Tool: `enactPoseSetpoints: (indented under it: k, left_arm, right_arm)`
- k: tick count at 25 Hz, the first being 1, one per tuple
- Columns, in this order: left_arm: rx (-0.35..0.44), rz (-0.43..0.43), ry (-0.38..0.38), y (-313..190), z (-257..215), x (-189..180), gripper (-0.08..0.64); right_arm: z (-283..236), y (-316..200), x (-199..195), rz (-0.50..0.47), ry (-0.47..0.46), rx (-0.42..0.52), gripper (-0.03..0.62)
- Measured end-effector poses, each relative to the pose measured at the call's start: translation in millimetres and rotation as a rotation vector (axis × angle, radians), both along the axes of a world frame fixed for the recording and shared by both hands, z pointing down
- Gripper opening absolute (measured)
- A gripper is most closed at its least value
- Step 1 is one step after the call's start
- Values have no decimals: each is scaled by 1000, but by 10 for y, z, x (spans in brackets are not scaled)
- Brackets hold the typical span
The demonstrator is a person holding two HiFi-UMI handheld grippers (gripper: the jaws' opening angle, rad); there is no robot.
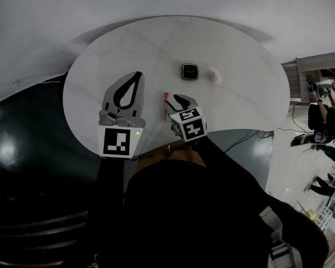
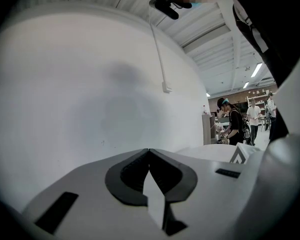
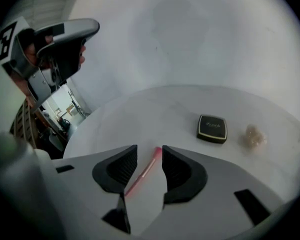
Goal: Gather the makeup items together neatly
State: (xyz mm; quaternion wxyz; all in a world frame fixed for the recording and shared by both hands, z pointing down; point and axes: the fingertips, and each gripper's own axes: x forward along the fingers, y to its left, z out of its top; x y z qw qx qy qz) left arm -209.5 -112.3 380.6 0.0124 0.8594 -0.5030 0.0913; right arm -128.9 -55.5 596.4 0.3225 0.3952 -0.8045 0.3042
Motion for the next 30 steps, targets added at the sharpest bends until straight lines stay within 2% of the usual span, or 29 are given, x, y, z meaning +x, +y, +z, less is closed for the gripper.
enactPoseSetpoints:
  k: [9,13,17,22,30]
  left_arm:
    - [-35,-12,5,33,111,-112,15]
    - [-39,-15,8,27,122,-134,15]
    - [-37,-19,11,19,132,-136,15]
    - [-29,-19,15,14,134,-116,15]
    - [-25,-4,13,-85,106,-12,16]
  right_arm:
    - [477,296,-84,-38,87,-118,164]
    - [495,320,-103,-48,119,-103,150]
    - [514,306,-52,-65,181,-59,71]
    - [481,272,-13,-53,142,-44,63]
    - [-106,-274,171,121,27,72,63]
